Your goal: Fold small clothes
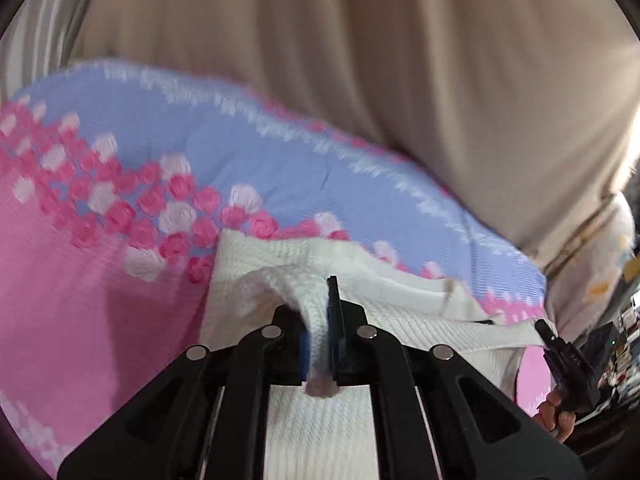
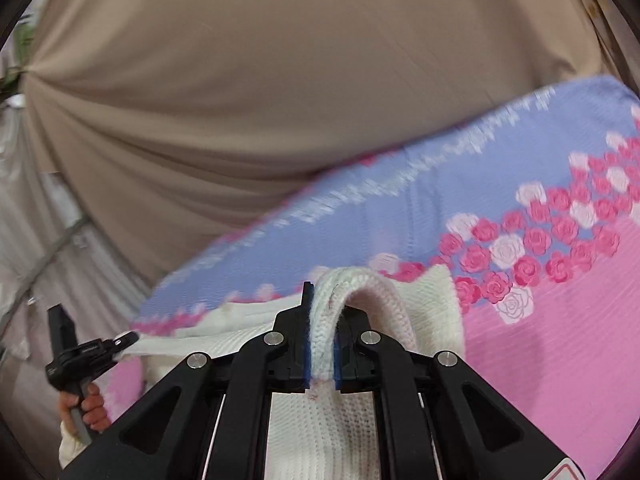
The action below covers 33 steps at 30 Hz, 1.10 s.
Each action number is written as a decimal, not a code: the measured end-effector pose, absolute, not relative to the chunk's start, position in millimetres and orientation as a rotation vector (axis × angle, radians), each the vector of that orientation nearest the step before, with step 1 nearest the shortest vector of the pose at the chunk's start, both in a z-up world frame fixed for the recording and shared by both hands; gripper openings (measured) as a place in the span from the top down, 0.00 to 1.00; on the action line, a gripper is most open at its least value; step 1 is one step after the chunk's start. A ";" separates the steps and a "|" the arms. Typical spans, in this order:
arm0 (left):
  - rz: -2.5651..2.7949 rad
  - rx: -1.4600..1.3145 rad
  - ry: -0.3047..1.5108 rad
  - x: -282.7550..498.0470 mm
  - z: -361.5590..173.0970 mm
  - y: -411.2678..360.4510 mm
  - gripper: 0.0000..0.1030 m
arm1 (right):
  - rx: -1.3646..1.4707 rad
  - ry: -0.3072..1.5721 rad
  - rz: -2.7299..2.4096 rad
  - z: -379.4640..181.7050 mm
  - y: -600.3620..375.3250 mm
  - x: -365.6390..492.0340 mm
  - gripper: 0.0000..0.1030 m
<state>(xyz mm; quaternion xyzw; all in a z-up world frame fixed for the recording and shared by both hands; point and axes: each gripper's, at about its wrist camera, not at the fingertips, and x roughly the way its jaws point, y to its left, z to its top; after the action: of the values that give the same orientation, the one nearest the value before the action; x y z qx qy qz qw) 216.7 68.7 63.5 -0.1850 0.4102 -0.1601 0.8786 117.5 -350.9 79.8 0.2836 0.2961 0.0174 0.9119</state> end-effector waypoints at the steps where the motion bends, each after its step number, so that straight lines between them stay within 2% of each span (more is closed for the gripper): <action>1: -0.307 -0.396 0.884 231.1 49.2 65.6 0.94 | 0.579 0.635 0.010 71.3 -350.5 127.2 0.94; 4: -0.267 -0.384 0.929 252.1 22.8 58.4 0.93 | 0.575 0.700 -0.048 55.3 -346.7 147.1 0.93; 6: -0.272 -0.399 0.945 254.7 15.5 57.9 0.88 | 0.594 0.681 -0.034 58.0 -344.8 143.0 0.90; 7: -0.280 -0.412 0.936 252.1 17.4 59.4 0.88 | 0.609 0.658 -0.015 64.4 -345.0 135.5 0.84; 8: -0.303 -0.425 0.913 245.1 24.3 62.8 0.82 | 0.612 0.631 -0.009 72.0 -345.5 126.7 0.75; 9: -0.330 -0.434 0.895 239.5 30.4 65.2 0.70 | 0.602 0.598 -0.022 79.6 -345.8 115.5 0.68; 10: -0.351 -0.440 0.875 231.5 38.0 68.0 0.60 | 0.577 0.558 -0.062 89.1 -345.5 100.1 0.44; 11: -0.336 -0.436 0.847 218.3 47.9 74.1 0.32 | 0.540 0.510 -0.111 98.5 -344.9 78.3 0.29; 12: -0.316 -0.431 0.811 202.2 57.4 81.9 0.16 | 0.517 0.492 -0.137 102.7 -344.5 60.5 0.27; 15: -0.329 -0.390 0.765 155.0 68.4 103.1 0.08 | 0.532 0.549 -0.159 92.5 -345.5 7.6 0.27; 19: -0.331 -0.397 0.890 103.7 31.1 122.1 0.08 | 0.602 0.697 -0.105 43.0 -337.5 -39.9 0.26; 22: -0.350 -0.497 1.004 88.7 -6.8 128.4 0.08 | 0.662 0.769 -0.064 12.5 -326.4 -41.4 0.26; 25: -0.319 -0.455 0.952 81.2 -6.7 118.7 0.09 | 0.651 0.744 -0.046 10.9 -311.3 -32.1 0.24; 26: -0.340 -0.445 0.946 82.0 -3.7 112.9 0.15 | 0.658 0.744 -0.022 12.3 -305.9 -25.2 0.25; 27: -0.355 -0.439 0.947 83.0 -1.9 108.8 0.31 | 0.656 0.739 -0.022 11.6 -303.6 -21.6 0.28; 28: -0.361 -0.413 0.960 84.7 0.3 102.4 0.41 | 0.644 0.750 -0.022 13.2 -299.7 -18.5 0.41; 29: -0.366 -0.383 0.965 86.8 2.6 99.4 0.66 | 0.626 0.773 -0.030 13.8 -296.4 -13.2 0.68; 30: -0.373 -0.357 0.969 87.5 6.2 96.5 0.77 | 0.616 0.790 -0.043 15.2 -295.4 -11.0 0.85; 31: -0.371 -0.347 0.968 85.9 9.6 97.0 0.78 | 0.619 0.785 -0.049 18.8 -296.1 -13.3 0.89; 33: -0.365 -0.338 0.953 75.5 19.2 105.8 0.82 | 0.621 0.744 -0.059 31.8 -300.2 -31.0 0.90</action>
<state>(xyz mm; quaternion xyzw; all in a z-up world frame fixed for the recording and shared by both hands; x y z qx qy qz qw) 75.5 105.8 19.2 -0.1612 0.4540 -0.1740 0.8589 -31.0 -300.2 31.8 0.2987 0.3577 -0.0285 0.8843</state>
